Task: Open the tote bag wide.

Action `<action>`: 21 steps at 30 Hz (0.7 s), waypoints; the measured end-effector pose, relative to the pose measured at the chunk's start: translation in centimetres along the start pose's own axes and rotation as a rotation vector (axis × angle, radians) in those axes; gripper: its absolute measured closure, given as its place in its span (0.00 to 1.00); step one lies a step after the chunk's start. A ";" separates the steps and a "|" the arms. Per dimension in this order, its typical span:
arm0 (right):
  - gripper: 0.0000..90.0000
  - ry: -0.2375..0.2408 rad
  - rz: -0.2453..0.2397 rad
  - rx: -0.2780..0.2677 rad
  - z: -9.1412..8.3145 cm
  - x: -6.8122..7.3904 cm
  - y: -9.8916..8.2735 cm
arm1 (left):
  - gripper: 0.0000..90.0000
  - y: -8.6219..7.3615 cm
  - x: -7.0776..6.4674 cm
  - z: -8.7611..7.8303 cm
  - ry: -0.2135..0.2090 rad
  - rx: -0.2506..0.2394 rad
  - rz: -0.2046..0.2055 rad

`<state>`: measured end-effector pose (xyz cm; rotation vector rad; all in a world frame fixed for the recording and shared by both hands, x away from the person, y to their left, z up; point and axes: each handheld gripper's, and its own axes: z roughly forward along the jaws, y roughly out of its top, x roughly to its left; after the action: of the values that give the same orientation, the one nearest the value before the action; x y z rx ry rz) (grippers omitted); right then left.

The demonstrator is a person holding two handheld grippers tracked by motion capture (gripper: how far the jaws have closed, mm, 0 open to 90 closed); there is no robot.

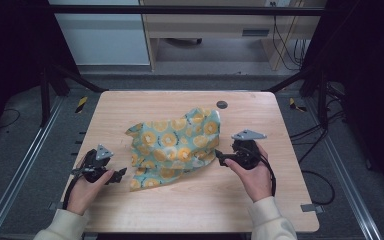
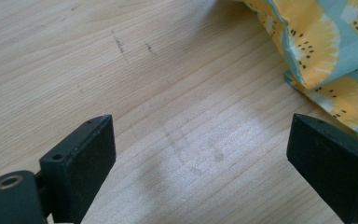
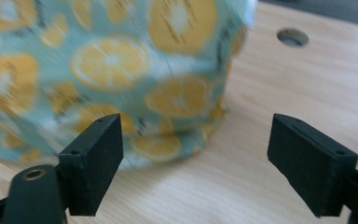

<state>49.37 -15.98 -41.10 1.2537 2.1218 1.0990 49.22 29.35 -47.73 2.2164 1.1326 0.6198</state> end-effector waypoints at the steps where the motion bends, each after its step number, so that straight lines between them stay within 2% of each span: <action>1: 0.24 0.019 -0.027 -0.002 -0.2 0.5 1.5 | 0.09 0.0 -0.1 0.0 -0.001 0.002 0.002; 2: 0.24 0.019 -0.027 -0.002 -0.2 0.5 1.5 | 0.09 0.0 -0.1 0.0 0.001 0.003 0.006; 4: 0.26 0.026 -0.062 0.000 -0.3 1.2 3.2 | 0.09 0.1 -0.3 0.1 0.001 0.005 0.008; 5: 0.28 0.036 -0.083 0.003 -0.2 1.6 4.6 | 0.09 0.1 -0.3 0.1 0.000 0.006 0.011; 6: 0.28 0.036 -0.083 0.003 -0.2 1.6 4.6 | 0.09 0.1 -0.3 0.1 0.002 0.003 0.010; 7: 0.32 0.042 -0.105 0.003 -0.2 2.0 6.0 | 0.09 0.1 -0.4 0.1 0.002 0.003 0.010; 8: 0.32 0.042 -0.105 0.003 -0.2 2.0 6.0 | 0.09 0.1 -0.4 0.1 0.002 0.004 0.010; 9: 0.34 0.049 -0.119 0.000 -0.2 2.4 7.1 | 0.09 0.0 -0.3 0.0 0.003 0.004 0.009; 10: 0.34 0.049 -0.119 0.000 -0.2 2.4 7.1 | 0.09 0.0 -0.3 0.0 0.003 0.004 0.008; 13: 0.39 0.069 -0.134 0.009 0.3 3.3 9.3 | 0.09 0.0 -0.3 0.0 0.005 0.004 0.005; 16: 0.39 0.066 -0.139 0.017 0.8 3.5 10.1 | 0.09 0.0 -0.3 0.0 0.002 0.002 0.002; 19: 0.39 0.065 -0.113 0.026 2.4 3.2 11.7 | 0.09 0.1 -0.3 0.0 0.002 0.000 0.006; 21: 0.39 0.062 -0.105 0.026 2.8 3.0 12.1 | 0.09 0.1 -0.4 0.1 0.000 0.003 0.010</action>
<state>56.14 -8.87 -32.87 1.1188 2.2272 1.0816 49.11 28.94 -47.77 2.2261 1.1235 0.6230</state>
